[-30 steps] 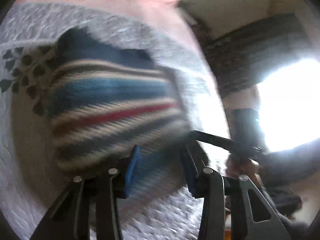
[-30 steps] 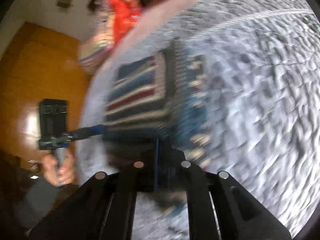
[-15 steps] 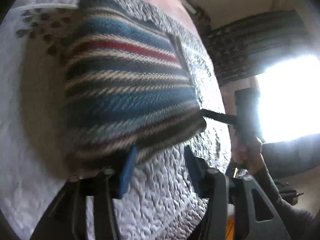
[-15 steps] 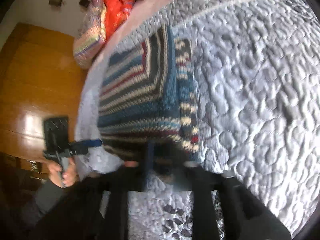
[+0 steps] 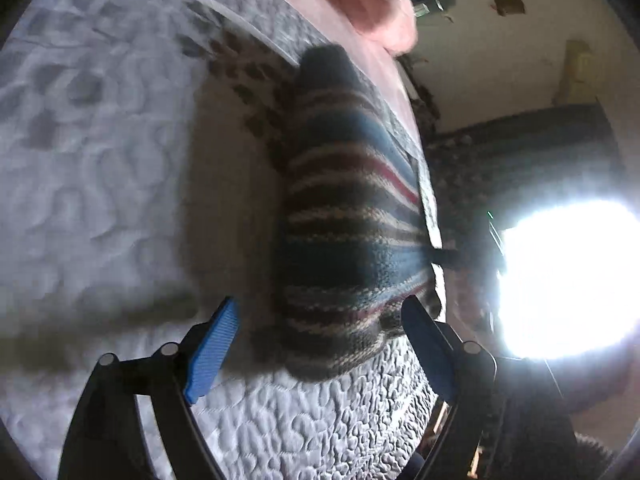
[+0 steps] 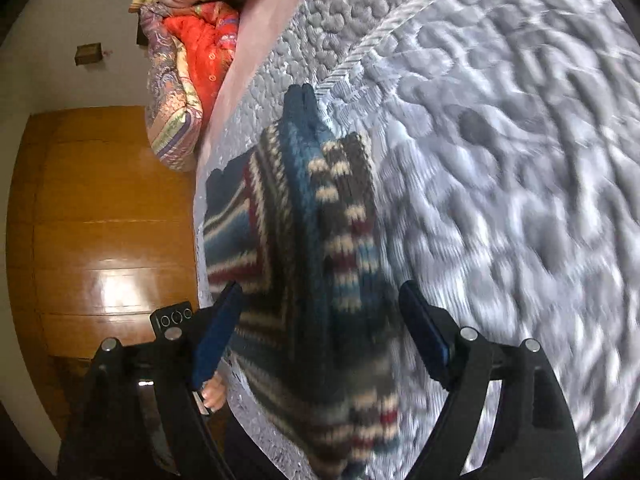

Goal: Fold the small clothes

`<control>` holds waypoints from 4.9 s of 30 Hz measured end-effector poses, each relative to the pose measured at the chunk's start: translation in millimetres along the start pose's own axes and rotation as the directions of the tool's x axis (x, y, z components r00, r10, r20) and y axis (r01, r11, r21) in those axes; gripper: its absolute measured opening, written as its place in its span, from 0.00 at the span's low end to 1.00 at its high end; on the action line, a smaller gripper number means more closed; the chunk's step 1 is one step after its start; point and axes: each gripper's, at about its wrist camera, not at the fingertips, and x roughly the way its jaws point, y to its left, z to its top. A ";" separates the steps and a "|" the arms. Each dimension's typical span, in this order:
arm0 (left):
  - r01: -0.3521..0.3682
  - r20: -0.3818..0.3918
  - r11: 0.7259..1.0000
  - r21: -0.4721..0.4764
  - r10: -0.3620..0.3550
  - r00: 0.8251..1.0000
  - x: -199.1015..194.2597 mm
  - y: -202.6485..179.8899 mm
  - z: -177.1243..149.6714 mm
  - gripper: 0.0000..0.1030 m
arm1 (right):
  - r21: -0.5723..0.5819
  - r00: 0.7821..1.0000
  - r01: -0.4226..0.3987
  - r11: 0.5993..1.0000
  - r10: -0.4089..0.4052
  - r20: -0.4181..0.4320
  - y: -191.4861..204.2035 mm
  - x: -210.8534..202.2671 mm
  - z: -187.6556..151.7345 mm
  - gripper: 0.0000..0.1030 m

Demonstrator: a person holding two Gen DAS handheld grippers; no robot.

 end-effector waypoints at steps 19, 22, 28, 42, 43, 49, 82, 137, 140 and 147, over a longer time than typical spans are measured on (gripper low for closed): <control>0.083 -0.117 0.997 -0.011 -0.083 0.990 58.3 -6.6 20.6 0.80 | -0.064 0.994 -0.079 0.995 0.074 -0.081 21.6 58.0 33.9 0.54; 0.044 -0.129 0.999 -0.023 -0.046 0.991 64.2 -10.1 32.9 0.65 | -0.070 0.995 -0.091 0.993 0.088 -0.050 24.9 56.0 31.1 0.45; 0.022 -0.138 1.000 0.004 -0.021 0.990 60.5 -22.9 33.1 0.50 | -0.096 0.990 -0.140 0.986 0.140 -0.008 40.0 46.9 16.6 0.40; 0.007 -0.164 0.996 0.087 0.008 0.986 -47.3 -47.0 -39.6 0.48 | -0.112 0.967 -0.250 0.962 0.241 -0.089 104.5 81.4 -106.7 0.39; -0.001 -0.165 0.997 0.078 0.014 0.986 -55.4 -40.7 -49.6 0.48 | -0.109 0.965 -0.252 0.962 0.241 -0.107 105.8 94.4 -123.1 0.39; -0.136 -0.179 0.988 -0.070 0.122 0.976 -69.2 30.9 -106.2 0.64 | -0.027 0.969 -0.168 0.985 0.160 -0.188 80.8 159.9 -174.5 0.59; 0.068 -0.002 0.998 0.010 -0.068 0.998 -72.2 -32.6 -59.4 0.56 | -0.420 0.973 0.231 0.878 -0.214 0.089 170.1 100.1 -223.4 0.11; -0.748 0.360 0.654 0.113 0.675 0.644 -160.5 -168.9 -295.3 0.89 | -0.375 0.766 0.639 0.672 -0.510 0.391 216.6 3.2 -489.6 0.89; -0.772 0.394 0.622 0.133 0.681 0.617 -174.9 -204.1 -322.9 0.89 | -0.324 0.706 0.700 0.636 -0.550 0.447 235.4 -6.8 -517.7 0.92; -0.784 0.393 0.607 0.133 0.694 0.604 -212.8 -260.5 -348.2 0.89 | -0.240 0.568 0.804 0.544 -0.583 0.581 293.5 -37.8 -570.1 0.97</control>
